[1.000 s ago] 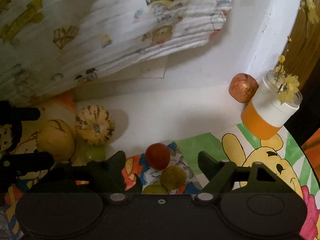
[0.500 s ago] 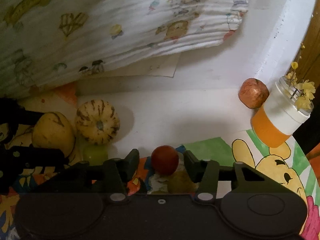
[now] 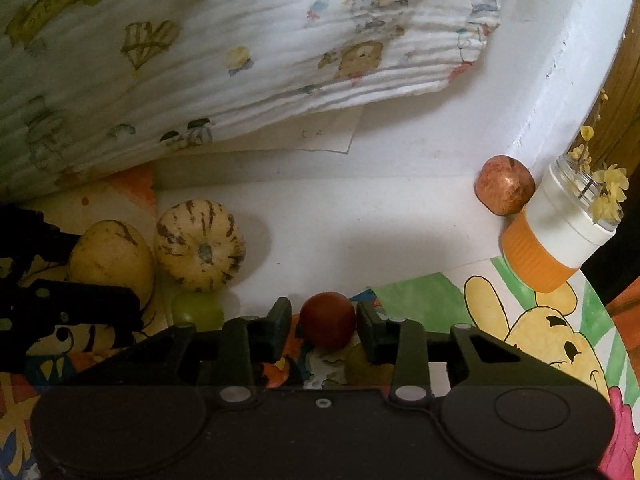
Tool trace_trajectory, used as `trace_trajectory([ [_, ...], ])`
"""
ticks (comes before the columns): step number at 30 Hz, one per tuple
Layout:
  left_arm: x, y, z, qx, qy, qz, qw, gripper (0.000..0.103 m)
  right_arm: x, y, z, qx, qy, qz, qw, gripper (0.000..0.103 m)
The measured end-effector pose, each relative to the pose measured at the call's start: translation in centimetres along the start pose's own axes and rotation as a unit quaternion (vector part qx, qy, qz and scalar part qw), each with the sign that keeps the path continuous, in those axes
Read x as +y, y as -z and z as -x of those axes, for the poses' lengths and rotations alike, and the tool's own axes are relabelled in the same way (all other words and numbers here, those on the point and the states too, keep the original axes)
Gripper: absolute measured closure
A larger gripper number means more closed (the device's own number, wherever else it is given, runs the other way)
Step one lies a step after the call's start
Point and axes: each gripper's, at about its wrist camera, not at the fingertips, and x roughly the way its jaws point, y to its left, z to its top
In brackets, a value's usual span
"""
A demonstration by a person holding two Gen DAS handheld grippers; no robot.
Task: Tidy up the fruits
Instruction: 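Grasp a striped pepino melon with the left gripper while the right gripper grasps the red tomato, then carry the pepino and tomato onto the metal tray and open both grippers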
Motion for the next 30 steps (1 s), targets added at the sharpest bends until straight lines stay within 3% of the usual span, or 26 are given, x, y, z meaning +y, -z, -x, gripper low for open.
trace_trajectory([
  [13, 0.1, 0.1, 0.4, -0.001, -0.003, 0.008, 1.0, 0.045, 2.2, -0.2, 0.4, 0.006, 0.06, -0.001, 0.998, 0.072],
  [21, -0.5, 0.6, 1.6, 0.006, 0.007, -0.001, 1.0, 0.045, 3.0, 1.3, 4.1, -0.019, 0.051, -0.061, 0.997, 0.072],
  [30, -3.0, 2.0, 5.6, -0.003, 0.024, -0.007, 0.9997, 0.045, 4.3, 3.6, 9.7, -0.042, 0.042, -0.089, 0.994, 0.072],
])
